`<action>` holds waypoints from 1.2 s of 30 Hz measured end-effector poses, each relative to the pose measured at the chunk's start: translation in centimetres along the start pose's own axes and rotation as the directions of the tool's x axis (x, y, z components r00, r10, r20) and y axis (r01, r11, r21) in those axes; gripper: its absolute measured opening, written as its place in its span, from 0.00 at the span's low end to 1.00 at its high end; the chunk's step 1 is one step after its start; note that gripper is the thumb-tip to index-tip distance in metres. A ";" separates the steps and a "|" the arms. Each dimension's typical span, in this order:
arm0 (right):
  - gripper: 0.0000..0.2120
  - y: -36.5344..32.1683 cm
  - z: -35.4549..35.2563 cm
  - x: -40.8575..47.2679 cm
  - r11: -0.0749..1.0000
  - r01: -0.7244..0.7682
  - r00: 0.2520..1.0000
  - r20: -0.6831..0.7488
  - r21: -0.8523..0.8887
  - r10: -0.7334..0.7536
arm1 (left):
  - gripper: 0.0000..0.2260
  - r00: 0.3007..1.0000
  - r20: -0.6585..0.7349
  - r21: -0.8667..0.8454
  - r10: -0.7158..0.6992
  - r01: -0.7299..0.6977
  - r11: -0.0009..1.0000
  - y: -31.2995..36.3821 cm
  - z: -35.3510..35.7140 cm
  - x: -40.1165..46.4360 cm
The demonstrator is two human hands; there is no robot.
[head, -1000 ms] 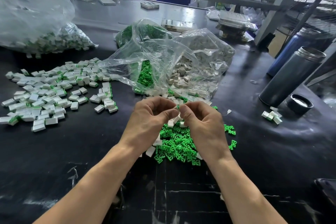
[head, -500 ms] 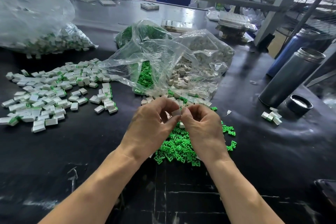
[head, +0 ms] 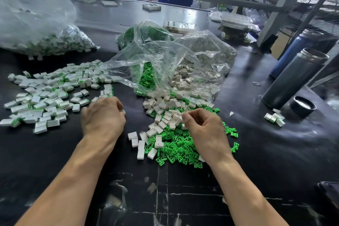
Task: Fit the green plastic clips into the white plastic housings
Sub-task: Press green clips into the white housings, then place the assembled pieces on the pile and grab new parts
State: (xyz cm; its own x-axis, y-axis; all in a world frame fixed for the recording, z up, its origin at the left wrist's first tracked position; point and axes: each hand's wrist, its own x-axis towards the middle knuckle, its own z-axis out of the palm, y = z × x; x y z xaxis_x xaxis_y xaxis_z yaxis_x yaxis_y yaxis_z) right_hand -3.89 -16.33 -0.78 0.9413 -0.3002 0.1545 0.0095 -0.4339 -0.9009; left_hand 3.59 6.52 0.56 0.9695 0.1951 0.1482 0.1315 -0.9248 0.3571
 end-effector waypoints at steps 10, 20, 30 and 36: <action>0.08 0.0 -0.6 0.1 0.988 -0.014 0.998 0.051 -0.152 0.022 | 0.04 0.993 0.093 -0.272 0.068 -0.040 0.961 0.9 -0.7 -0.7; 0.06 -1.1 -0.5 -0.7 0.924 0.053 0.976 0.214 -0.380 0.032 | 0.10 0.844 0.495 -0.342 0.204 -0.026 0.939 1.9 -0.6 -2.0; 0.07 -1.5 0.4 -0.8 0.863 0.156 0.966 0.258 -0.481 -0.030 | 0.08 0.875 0.410 -0.478 0.257 -0.033 0.878 2.2 -0.6 -2.4; 0.06 -1.2 0.1 -0.8 0.980 0.041 0.984 0.180 -0.193 -0.006 | 0.07 0.887 0.298 -0.665 0.352 -0.072 0.743 3.4 -0.9 -3.3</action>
State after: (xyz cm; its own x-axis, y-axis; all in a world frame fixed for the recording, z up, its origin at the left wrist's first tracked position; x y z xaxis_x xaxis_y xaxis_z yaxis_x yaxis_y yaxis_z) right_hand -4.61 -15.56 0.12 0.9866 -0.1398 0.0840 -0.0173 -0.6018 -0.7985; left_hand 0.67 3.07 2.11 0.9681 -0.2500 -0.0173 -0.1094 -0.4840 0.8682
